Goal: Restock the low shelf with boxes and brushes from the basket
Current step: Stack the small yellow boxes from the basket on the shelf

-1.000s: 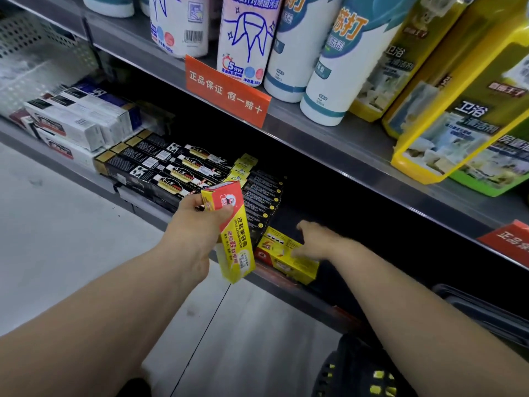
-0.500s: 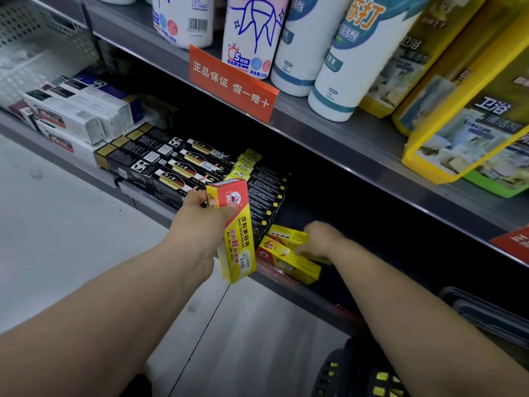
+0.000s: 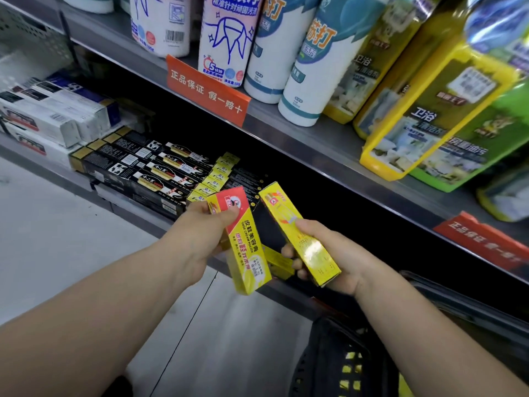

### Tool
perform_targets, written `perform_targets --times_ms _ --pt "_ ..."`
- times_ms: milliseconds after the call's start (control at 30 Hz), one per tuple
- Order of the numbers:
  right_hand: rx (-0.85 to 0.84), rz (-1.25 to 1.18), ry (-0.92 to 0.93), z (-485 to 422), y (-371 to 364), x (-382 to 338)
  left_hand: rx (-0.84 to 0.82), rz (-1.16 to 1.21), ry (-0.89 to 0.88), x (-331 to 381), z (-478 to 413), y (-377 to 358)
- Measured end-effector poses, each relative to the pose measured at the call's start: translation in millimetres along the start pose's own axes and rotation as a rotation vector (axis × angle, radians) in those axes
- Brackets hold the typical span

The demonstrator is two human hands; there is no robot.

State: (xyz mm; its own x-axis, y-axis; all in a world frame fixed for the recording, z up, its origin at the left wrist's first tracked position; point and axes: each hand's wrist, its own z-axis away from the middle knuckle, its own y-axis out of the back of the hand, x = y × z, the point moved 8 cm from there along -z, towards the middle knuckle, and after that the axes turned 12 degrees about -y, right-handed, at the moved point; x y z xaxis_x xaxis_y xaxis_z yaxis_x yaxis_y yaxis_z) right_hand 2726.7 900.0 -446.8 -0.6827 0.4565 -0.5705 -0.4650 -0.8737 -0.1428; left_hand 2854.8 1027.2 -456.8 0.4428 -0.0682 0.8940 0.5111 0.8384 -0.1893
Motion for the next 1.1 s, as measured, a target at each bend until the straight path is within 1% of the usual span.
perform_targets --times_ms 67,133,233,300,333,367,400,467,500,533,567,633,700,767,833,867,933,1000,1100 --pt "-0.071 -0.017 -0.004 0.5 -6.1 2.2 -0.004 0.011 -0.005 1.5 1.8 -2.1" --pt "-0.084 -0.024 -0.010 -1.2 -4.6 3.1 -0.008 0.003 -0.008 2.2 1.6 -2.2" --pt "0.011 -0.022 -0.019 -6.8 9.0 0.4 0.017 -0.040 -0.031 2.2 -2.1 3.6" --pt "0.062 0.058 -0.005 -10.9 15.7 -7.9 0.057 -0.041 -0.042 3.2 -4.0 9.3" --pt "0.106 0.162 0.000 -15.8 21.4 -12.7 0.079 -0.030 -0.044 3.8 -5.2 12.6" --pt "0.190 0.320 -0.012 -23.5 30.1 -17.3 0.100 -0.020 -0.054 4.9 -6.7 16.3" --pt "0.311 0.513 -0.030 -33.6 41.1 -23.0 0.124 -0.011 -0.062 5.6 -8.4 20.3" --pt "0.594 1.027 -0.081 -57.3 64.1 -36.7 0.162 0.008 -0.071 6.5 -10.5 27.6" --pt "0.694 1.252 -0.107 -69.7 69.9 -42.0 0.176 0.015 -0.072 6.6 -11.6 30.9" --pt "0.747 1.381 -0.119 -82.5 73.1 -44.0 0.189 0.025 -0.070 6.2 -12.8 33.9" --pt "0.766 1.454 -0.130 -95.7 75.7 -42.9 0.198 0.038 -0.067 5.8 -13.5 36.5" --pt "0.753 1.516 -0.153 -123.3 79.7 -32.6 0.207 0.062 -0.063 5.7 -15.6 40.7" --pt "0.672 1.519 -0.188 -148.7 80.0 -14.4 0.213 0.078 -0.062 5.1 -18.3 42.9" --pt "0.555 1.441 -0.220 -167.4 76.3 3.2 0.222 0.102 -0.063 4.0 -21.2 44.0" --pt "0.483 1.348 -0.240 -174.1 76.4 10.4 0.237 0.119 -0.056 3.6 -22.9 44.4" --pt "0.466 1.329 -0.262 -173.7 78.8 11.7 0.249 0.126 -0.053 3.2 -23.7 44.6" --pt "0.460 1.404 -0.307 -168.6 81.4 14.5 0.265 0.133 -0.035 2.5 -23.4 43.3" --pt "0.466 1.510 -0.285 -163.3 75.8 17.9 0.267 0.159 -0.003 1.8 -20.5 37.6" --pt "0.477 1.587 -0.272 -152.8 64.9 15.1 0.244 0.202 0.031 1.6 -15.1 25.3"
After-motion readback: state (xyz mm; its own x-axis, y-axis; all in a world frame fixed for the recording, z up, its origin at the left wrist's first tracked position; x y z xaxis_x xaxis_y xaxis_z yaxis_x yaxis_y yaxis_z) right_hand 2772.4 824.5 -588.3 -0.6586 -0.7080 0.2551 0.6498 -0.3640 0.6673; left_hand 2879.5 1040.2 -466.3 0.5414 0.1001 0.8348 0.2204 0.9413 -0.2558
